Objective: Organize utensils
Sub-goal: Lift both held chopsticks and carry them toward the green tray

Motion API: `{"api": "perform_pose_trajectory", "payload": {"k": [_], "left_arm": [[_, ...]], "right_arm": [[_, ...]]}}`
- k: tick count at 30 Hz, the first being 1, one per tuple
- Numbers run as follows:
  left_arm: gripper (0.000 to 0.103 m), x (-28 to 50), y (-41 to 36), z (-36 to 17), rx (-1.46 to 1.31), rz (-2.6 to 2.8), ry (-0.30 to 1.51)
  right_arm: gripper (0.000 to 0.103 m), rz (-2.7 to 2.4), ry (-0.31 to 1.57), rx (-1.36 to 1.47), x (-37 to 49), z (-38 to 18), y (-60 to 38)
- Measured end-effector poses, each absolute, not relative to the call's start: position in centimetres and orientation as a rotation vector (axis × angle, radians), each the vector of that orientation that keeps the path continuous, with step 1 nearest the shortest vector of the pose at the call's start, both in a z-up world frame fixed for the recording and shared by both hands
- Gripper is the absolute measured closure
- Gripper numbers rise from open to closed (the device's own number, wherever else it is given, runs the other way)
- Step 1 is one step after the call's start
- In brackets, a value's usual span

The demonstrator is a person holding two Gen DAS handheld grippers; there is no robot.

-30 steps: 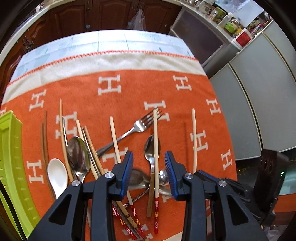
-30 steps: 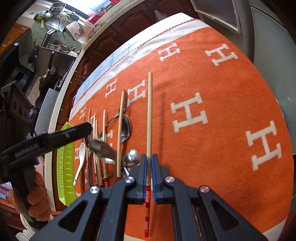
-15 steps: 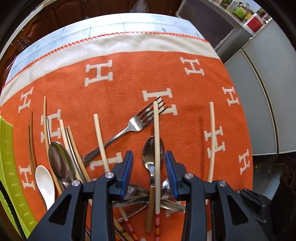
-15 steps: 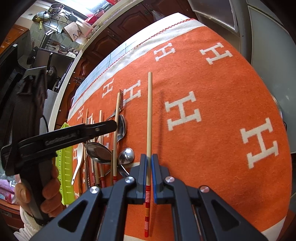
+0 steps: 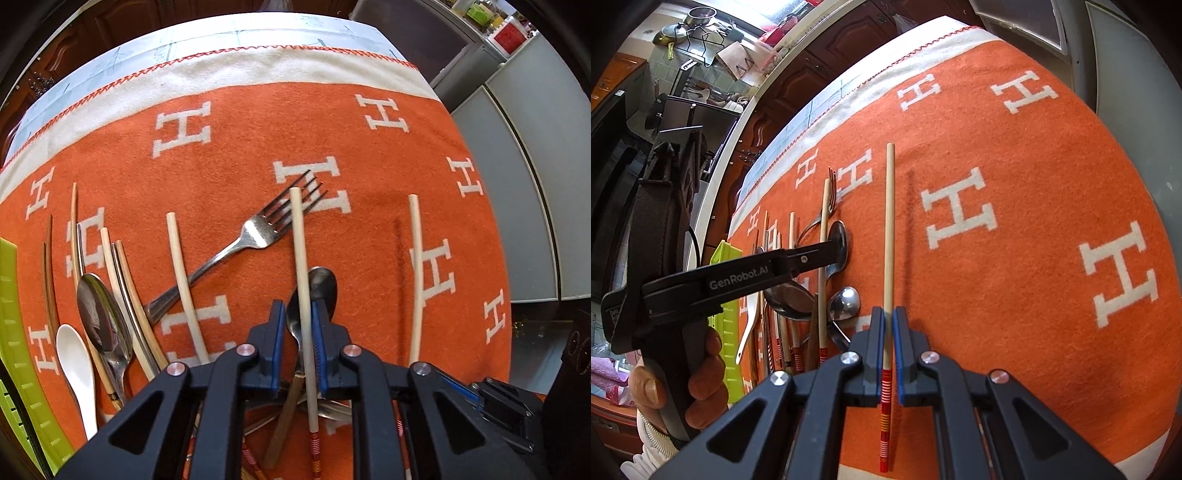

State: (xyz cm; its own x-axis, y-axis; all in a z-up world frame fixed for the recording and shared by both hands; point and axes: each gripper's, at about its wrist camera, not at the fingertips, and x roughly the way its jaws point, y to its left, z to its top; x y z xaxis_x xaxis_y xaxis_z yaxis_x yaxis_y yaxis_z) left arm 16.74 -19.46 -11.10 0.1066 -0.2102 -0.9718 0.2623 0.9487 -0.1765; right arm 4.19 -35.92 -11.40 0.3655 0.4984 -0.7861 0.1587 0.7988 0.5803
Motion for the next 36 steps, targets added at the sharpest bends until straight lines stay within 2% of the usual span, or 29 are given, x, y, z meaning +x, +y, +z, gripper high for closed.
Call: {"api": "perform_pose_trajectory", "payload": {"k": [9, 18, 19, 22, 25, 30, 34, 36], "left_arm": [[0.093, 15.3, -20.1, -9.2, 0.043, -0.399, 1.372], [0.093, 15.1, -19.6, -9.6, 0.026, -0.398, 1.39], [0.092, 15.2, -19.5, -9.6, 0.022, -0.395, 1.392], [0.076, 15.4, -19.2, -9.6, 0.02, -0.379, 1.392], [0.076, 15.3, -19.5, -9.7, 0.046, -0.381, 1.386], [0.084, 15.1, -20.9, -10.7, 0.095, -0.386, 1.4], [0.098, 14.9, -21.4, -11.3, 0.136, -0.373, 1.377], [0.099, 14.8, -21.4, -11.1, 0.131, -0.383, 1.343]], "right_arm": [[0.098, 0.245, 1.195, 0.649, 3.9, -11.5, -36.0], [0.098, 0.234, 1.195, 0.636, 3.4, -11.4, -35.9], [0.098, 0.234, 1.196, 0.636, 3.4, -11.4, -36.0], [0.098, 0.236, 1.198, 0.64, 3.4, -11.4, -36.0], [0.098, 0.239, 1.202, 0.645, 3.4, -11.5, -36.0], [0.098, 0.247, 1.206, 0.648, 3.4, -11.7, -36.0], [0.098, 0.246, 1.212, 0.65, 3.3, -11.9, -36.0], [0.098, 0.246, 1.215, 0.654, 3.2, -12.1, -36.1]]}}
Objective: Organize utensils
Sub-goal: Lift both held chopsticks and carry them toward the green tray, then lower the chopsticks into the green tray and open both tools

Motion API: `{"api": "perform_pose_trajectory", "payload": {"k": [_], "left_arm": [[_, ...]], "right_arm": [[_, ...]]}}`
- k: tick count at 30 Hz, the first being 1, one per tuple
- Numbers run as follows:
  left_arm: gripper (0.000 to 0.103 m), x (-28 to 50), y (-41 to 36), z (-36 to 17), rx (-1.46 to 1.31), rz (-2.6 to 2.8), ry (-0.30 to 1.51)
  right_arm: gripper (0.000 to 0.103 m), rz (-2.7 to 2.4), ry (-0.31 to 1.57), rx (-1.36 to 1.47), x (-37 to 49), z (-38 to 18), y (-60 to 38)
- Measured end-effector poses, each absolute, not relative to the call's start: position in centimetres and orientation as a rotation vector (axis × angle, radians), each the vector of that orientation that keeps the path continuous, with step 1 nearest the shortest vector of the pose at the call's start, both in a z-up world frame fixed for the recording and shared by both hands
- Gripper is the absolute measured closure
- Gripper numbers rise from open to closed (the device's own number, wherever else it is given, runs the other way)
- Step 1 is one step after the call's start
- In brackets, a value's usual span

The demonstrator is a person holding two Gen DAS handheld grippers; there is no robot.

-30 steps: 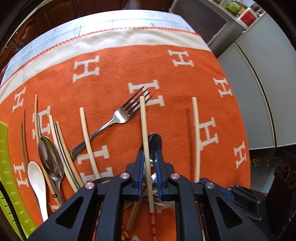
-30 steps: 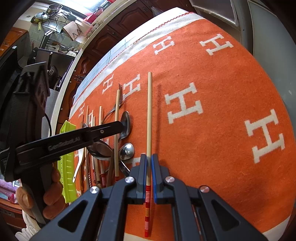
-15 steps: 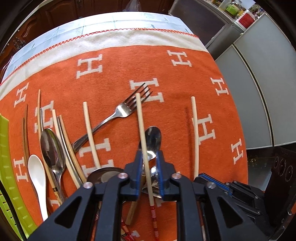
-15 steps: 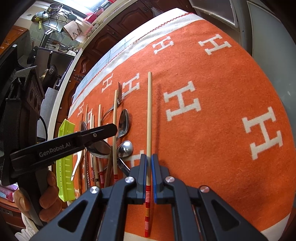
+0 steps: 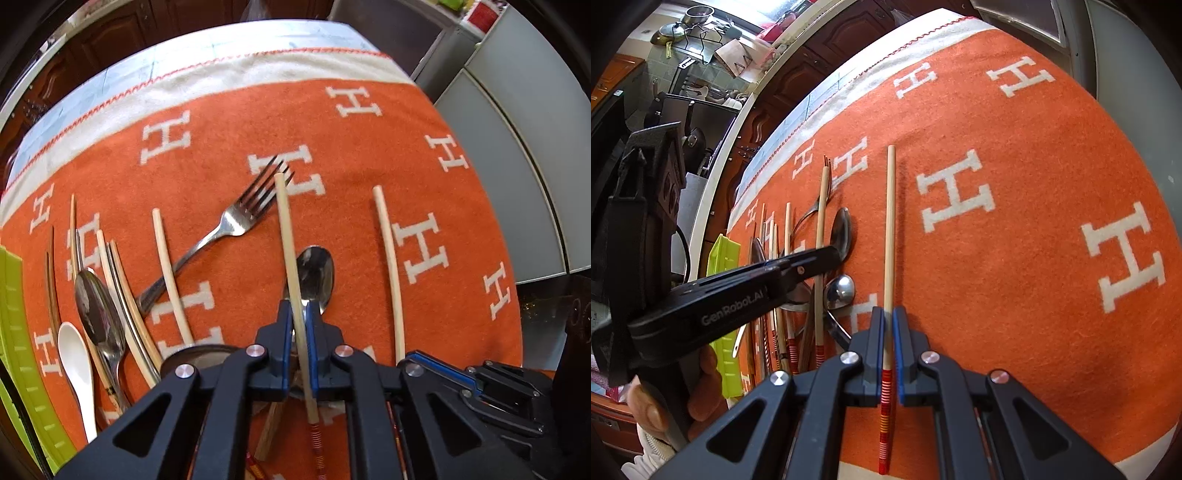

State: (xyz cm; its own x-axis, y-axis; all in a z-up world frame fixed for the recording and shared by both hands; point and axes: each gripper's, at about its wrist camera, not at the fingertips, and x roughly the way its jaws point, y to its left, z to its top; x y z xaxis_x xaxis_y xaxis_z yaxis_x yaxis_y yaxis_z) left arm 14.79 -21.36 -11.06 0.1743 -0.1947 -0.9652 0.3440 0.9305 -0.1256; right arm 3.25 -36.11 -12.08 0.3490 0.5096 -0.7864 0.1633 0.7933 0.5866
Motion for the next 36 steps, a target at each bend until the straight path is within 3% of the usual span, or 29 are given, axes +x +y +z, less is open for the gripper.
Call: {"api": "perform_pose_trajectory", "payload": {"k": [11, 21, 28, 36], "left_arm": [[0.1, 13.2, -15.9, -7.1, -0.073, -0.461, 1.291], [0.1, 9.2, -7.6, -0.3, -0.172, -0.436, 1.212], [0.1, 6.7, 3.6, 3.8, -0.132, -0.135, 1.097], [0.1, 6.1, 11.9, 4.2, -0.083, 0.155, 0.975]], "right_arm": [[0.098, 0.282, 1.194, 0.659, 2.9, -11.0, -35.9], [0.098, 0.354, 1.129, 0.628, 1.8, -6.7, -33.9], [0.098, 0.463, 1.118, 0.521, 2.6, -3.1, -27.3], [0.098, 0.619, 1.149, 0.406, 4.4, -0.6, -15.9]]}}
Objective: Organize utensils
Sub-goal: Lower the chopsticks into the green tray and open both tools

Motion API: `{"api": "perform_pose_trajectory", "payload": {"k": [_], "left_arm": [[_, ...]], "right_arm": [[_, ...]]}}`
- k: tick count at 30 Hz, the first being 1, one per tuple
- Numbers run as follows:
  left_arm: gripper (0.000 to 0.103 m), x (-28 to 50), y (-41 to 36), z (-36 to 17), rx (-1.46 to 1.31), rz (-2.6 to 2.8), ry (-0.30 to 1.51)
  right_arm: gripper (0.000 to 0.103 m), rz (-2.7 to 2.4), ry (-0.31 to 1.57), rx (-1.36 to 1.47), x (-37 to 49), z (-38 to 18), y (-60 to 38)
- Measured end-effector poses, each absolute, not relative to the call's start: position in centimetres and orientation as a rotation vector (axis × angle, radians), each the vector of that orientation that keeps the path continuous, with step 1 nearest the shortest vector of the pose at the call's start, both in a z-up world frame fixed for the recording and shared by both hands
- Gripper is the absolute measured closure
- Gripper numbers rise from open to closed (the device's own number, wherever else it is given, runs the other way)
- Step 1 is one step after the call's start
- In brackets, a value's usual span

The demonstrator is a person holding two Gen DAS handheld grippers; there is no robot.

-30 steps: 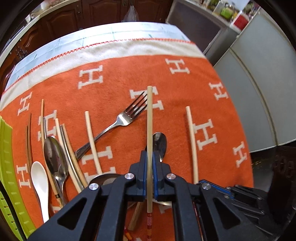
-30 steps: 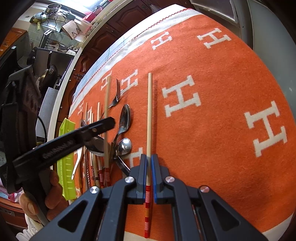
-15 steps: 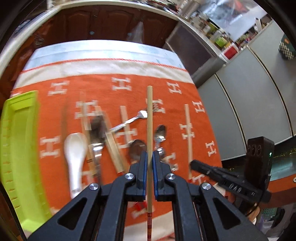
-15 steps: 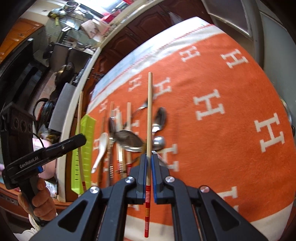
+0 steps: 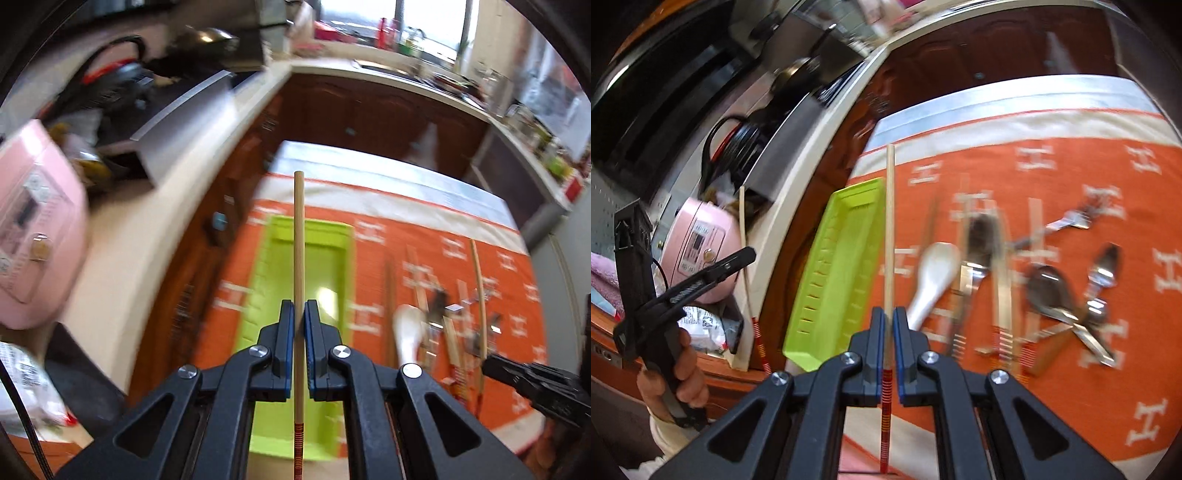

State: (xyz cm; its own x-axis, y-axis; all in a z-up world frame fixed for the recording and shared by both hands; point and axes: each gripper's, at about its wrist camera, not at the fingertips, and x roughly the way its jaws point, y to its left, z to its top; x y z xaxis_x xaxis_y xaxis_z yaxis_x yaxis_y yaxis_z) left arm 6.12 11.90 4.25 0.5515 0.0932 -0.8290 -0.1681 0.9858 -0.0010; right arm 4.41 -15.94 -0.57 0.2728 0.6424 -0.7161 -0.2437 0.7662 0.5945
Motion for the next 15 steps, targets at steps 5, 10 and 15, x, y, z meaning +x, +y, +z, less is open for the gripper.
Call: {"api": "perform_pose_trajectory", "payload": {"k": [5, 10, 15], "left_arm": [[0.1, 7.7, 14.1, 2.1, -0.125, 0.147, 0.986], [0.1, 9.4, 13.7, 0.0, -0.05, 0.157, 0.983], [0.1, 10.5, 14.1, -3.1, -0.075, 0.117, 1.051]], "right_arm": [[0.098, 0.668, 1.192, 0.414, 6.1, -0.5, -10.1], [0.098, 0.668, 1.225, 0.515, 8.7, -2.0, -6.9], [0.098, 0.62, 1.289, 0.55, 10.3, -4.8, -4.6]]}}
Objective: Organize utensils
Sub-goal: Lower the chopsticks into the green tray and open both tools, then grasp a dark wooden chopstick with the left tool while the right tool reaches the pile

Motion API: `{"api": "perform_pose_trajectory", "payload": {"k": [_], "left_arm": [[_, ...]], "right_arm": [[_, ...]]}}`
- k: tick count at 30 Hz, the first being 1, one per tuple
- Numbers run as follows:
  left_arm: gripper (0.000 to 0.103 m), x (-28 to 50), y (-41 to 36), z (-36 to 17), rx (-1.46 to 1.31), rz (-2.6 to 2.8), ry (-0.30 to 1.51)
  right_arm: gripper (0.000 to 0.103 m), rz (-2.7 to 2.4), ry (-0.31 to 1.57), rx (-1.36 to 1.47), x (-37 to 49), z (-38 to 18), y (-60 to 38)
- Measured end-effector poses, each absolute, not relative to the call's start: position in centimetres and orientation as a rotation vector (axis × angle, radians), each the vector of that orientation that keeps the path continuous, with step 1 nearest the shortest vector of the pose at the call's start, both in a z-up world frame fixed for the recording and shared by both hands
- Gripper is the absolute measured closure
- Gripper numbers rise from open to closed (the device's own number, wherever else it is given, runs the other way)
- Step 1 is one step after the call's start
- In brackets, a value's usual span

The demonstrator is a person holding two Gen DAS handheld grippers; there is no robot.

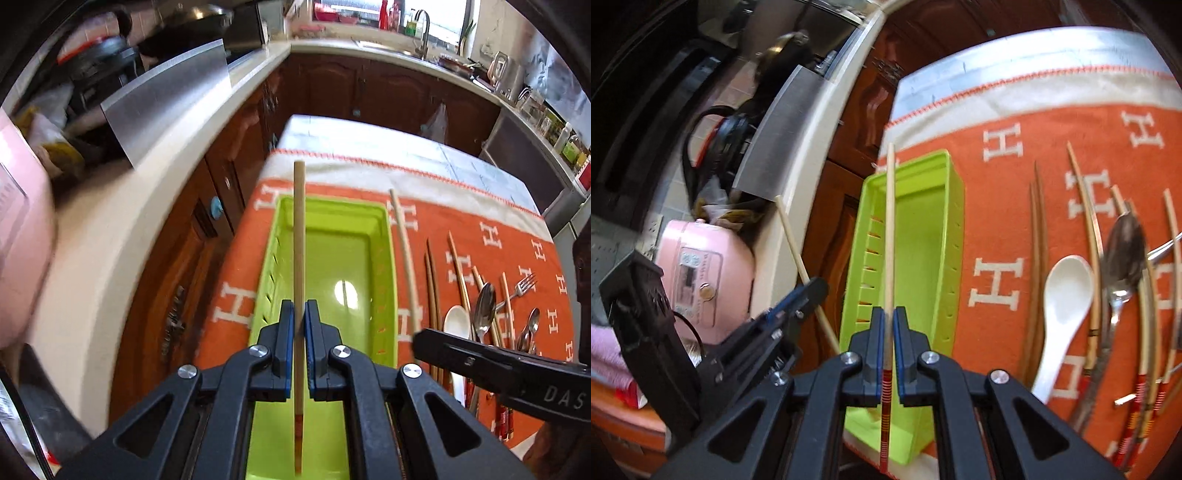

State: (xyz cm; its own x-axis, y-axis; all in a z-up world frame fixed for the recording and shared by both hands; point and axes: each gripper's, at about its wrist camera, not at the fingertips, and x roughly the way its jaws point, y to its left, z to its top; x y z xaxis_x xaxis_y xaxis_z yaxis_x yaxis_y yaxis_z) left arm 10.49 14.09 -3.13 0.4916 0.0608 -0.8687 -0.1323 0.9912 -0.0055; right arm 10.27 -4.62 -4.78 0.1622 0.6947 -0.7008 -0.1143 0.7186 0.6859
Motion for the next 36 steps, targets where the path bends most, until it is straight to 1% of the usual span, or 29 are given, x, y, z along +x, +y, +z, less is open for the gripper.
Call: {"api": "perform_pose_trajectory", "payload": {"k": [7, 10, 13, 15, 16, 17, 23, 28, 32, 36], "left_arm": [[0.099, 10.7, 15.2, -6.8, -0.181, 0.063, 1.132], [0.093, 10.6, 15.4, -7.9, -0.203, 0.065, 1.15], [0.092, 10.3, 15.4, -8.4, -0.206, 0.07, 1.152], [0.086, 9.9, 15.4, -8.3, -0.21, 0.069, 1.149], [0.079, 9.8, 15.4, -8.1, -0.212, 0.068, 1.147], [0.075, 9.7, 15.4, -7.9, -0.214, 0.068, 1.146], [0.069, 7.9, 14.0, -6.5, -0.196, 0.029, 1.131], [0.067, 6.3, 12.7, -5.3, -0.183, 0.0, 1.117], [0.059, 5.1, 11.7, -4.5, -0.16, -0.003, 1.103], [0.058, 4.2, 10.4, -3.8, -0.135, -0.017, 1.089]], "right_arm": [[0.097, 0.554, 1.335, 0.476, 10.5, -6.7, -3.2], [0.097, 0.532, 1.336, 0.442, 10.4, -6.8, -3.0], [0.097, 0.53, 1.342, 0.428, 10.1, -6.9, -3.0], [0.097, 0.533, 1.335, 0.411, 9.8, -6.8, -3.3], [0.097, 0.535, 1.327, 0.398, 9.6, -6.6, -3.4], [0.097, 0.538, 1.317, 0.379, 9.3, -6.3, -3.5], [0.097, 0.554, 1.259, 0.283, 7.4, -4.8, -4.9], [0.097, 0.544, 1.225, 0.235, 5.9, -3.8, -7.2], [0.097, 0.528, 1.19, 0.204, 4.7, -3.1, -9.1], [0.097, 0.511, 1.158, 0.216, 3.5, -2.6, -11.3]]}}
